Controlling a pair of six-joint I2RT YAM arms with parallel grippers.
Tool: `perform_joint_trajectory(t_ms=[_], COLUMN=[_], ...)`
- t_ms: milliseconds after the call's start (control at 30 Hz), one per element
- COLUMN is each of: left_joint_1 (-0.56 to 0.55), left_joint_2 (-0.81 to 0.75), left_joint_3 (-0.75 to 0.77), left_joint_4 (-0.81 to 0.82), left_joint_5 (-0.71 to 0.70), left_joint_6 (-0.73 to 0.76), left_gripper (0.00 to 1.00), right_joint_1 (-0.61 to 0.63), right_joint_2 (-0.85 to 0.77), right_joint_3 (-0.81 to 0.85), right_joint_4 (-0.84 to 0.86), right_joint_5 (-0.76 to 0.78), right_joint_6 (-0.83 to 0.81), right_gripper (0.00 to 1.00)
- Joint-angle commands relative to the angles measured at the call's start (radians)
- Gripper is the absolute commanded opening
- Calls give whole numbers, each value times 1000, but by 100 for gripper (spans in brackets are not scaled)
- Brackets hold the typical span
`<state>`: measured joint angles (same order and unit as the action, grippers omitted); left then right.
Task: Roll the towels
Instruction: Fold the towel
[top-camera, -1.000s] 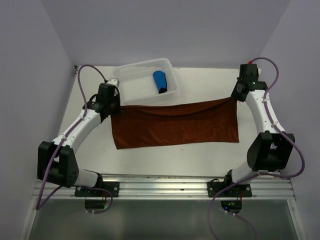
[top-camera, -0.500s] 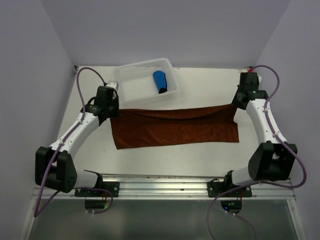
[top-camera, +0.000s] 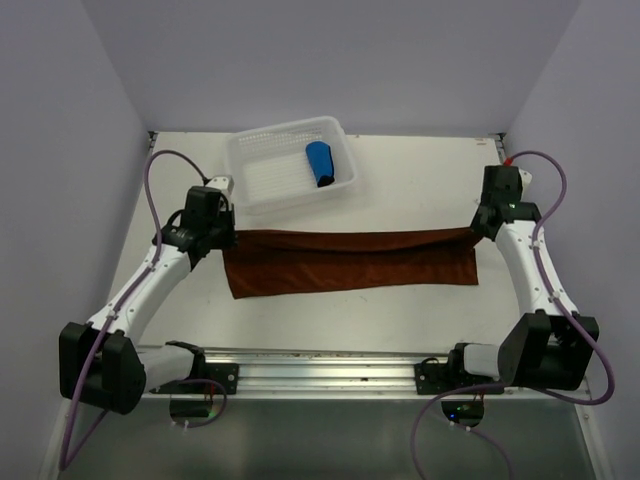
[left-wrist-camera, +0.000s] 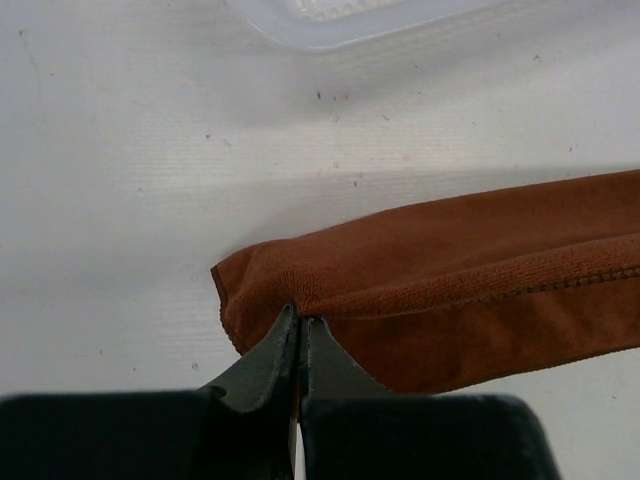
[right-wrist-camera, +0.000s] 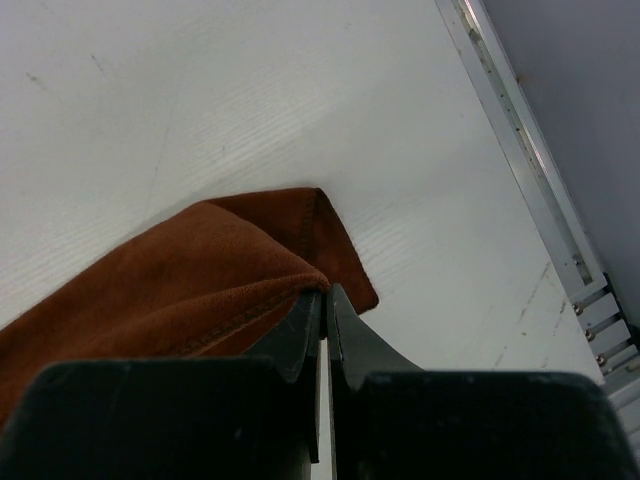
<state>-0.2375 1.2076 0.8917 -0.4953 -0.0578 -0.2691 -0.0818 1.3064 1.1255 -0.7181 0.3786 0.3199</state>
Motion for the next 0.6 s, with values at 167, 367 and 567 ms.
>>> perform_joint_trajectory(t_ms=[167,367,567], left_joint_1=[9,7,9], left_joint_2=[-34,-46,-51], left_joint_3=[-43,-77,-86], left_joint_4=[-5,3,-5], left_joint_5=[52,90,93], left_joint_6=[-18,-24,-27], left_gripper=[0,0,0], right_joint_1=[-12,-16,-24], right_joint_2=[-21,-12,1], right_joint_3=[-79,-131,-139], right_joint_4=[25,52,57], right_joint_5=[28,43,49], right_joint_6=[10,19,27], right_gripper=[0,0,0])
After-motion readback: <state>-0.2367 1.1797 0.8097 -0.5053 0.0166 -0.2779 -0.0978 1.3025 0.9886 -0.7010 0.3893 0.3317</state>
